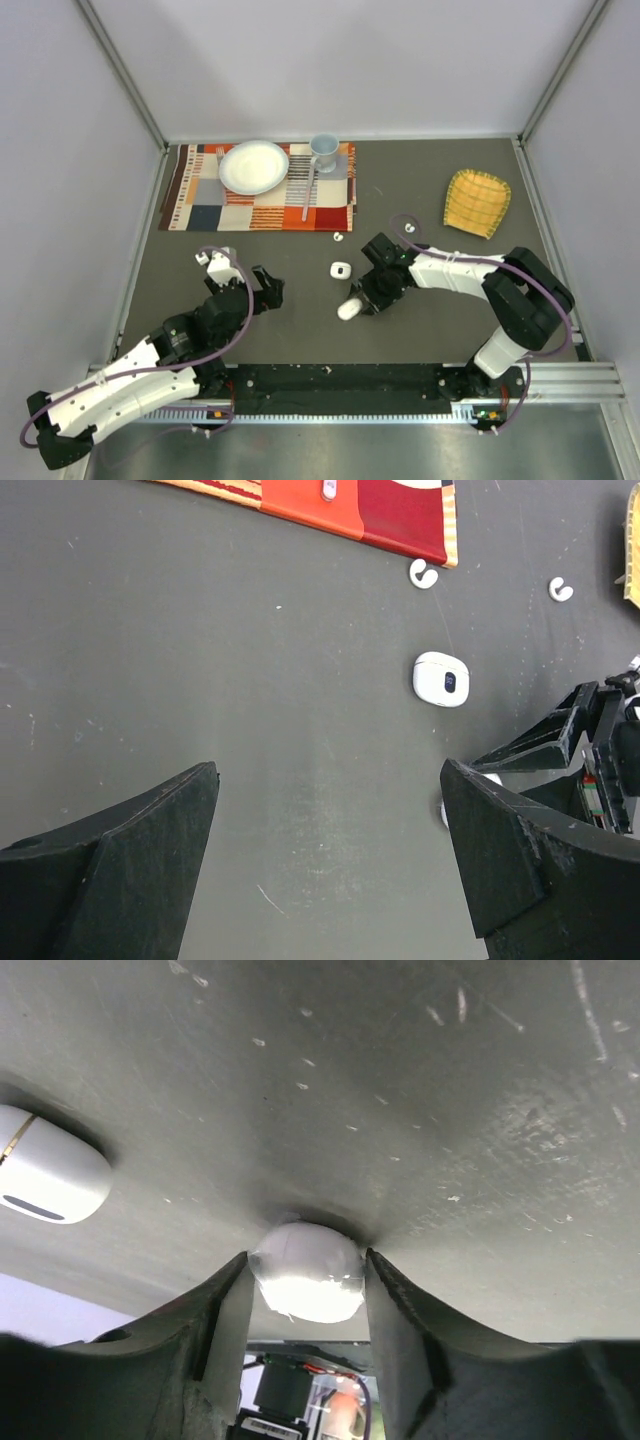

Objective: Insert the wireless bluetooth earbuds into the charging case
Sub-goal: Pick up the charging case from the center of the board.

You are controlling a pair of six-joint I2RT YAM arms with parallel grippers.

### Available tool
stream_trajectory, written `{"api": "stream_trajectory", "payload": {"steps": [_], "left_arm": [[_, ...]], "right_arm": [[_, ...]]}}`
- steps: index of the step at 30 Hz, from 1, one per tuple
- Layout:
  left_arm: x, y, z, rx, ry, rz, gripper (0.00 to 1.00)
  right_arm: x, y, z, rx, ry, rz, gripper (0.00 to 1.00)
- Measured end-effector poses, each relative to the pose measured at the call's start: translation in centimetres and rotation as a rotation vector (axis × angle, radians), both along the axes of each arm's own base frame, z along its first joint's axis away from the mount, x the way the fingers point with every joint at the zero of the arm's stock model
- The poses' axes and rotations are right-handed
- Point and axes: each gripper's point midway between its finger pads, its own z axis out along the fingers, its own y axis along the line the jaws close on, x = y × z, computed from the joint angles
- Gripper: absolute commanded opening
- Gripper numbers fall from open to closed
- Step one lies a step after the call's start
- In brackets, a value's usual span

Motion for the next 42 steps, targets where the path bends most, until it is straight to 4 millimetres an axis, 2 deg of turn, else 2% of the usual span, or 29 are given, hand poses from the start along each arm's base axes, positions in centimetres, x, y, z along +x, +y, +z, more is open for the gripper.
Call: {"api": "stream_trajectory", "payload": {"steps": [3, 6, 10, 15, 18, 21, 24, 29, 32, 36, 42], "left_arm": [[0.0, 0.2, -0.1, 0.026, -0.004, -0.010, 0.98], [-0.1, 0.3, -0.1, 0.035, -0.007, -0.014, 0.98], [-0.2, 0.3, 0.1, 0.024, -0.010, -0.020, 0.98], [-0.5, -0.1, 0.2, 0.007, -0.007, -0.043, 0.98], [-0.6, -0.2, 0.5, -0.008, -0.012, -0.052, 0.99], [-0.6, -0.4, 0.7, -0.016, -0.020, -0.063, 0.99], [-0.6, -0.6, 1.0, -0.019, -0.032, -0.074, 0.99], [-0.4, -1.3, 2.0, -0.025, -0.074, -0.112, 0.99], [-0.4, -1.8, 2.6, -0.029, -0.098, -0.142, 0.99], [-0.3, -2.4, 3.4, -0.056, -0.149, -0.180, 0.99], [-0.6, -3.8, 4.2, -0.079, -0.206, -0.264, 0.99]], "right_arm": [[0.0, 0.1, -0.1, 0.008, 0.002, -0.005, 0.28], [0.0, 0.4, -0.1, 0.026, -0.001, 0.002, 0.26], [0.0, 0.7, -0.1, 0.040, -0.016, 0.033, 0.04], [0.3, 0.7, 0.0, 0.044, -0.088, 0.125, 0.00], [0.6, 0.2, 1.1, 0.054, -0.199, 0.197, 0.00], [1.2, -0.2, 4.0, 0.097, -0.357, 0.230, 0.00], [2.4, -0.9, 8.8, 0.150, -0.575, 0.212, 0.00], [4.2, -2.5, 18.2, 0.233, -0.927, 0.127, 0.00], [4.5, -3.4, 21.9, 0.270, -1.056, 0.083, 0.00], [4.4, -3.9, 24.6, 0.318, -1.147, 0.045, 0.00], [4.2, -3.7, 25.2, 0.380, -1.143, 0.016, 0.00]]}}
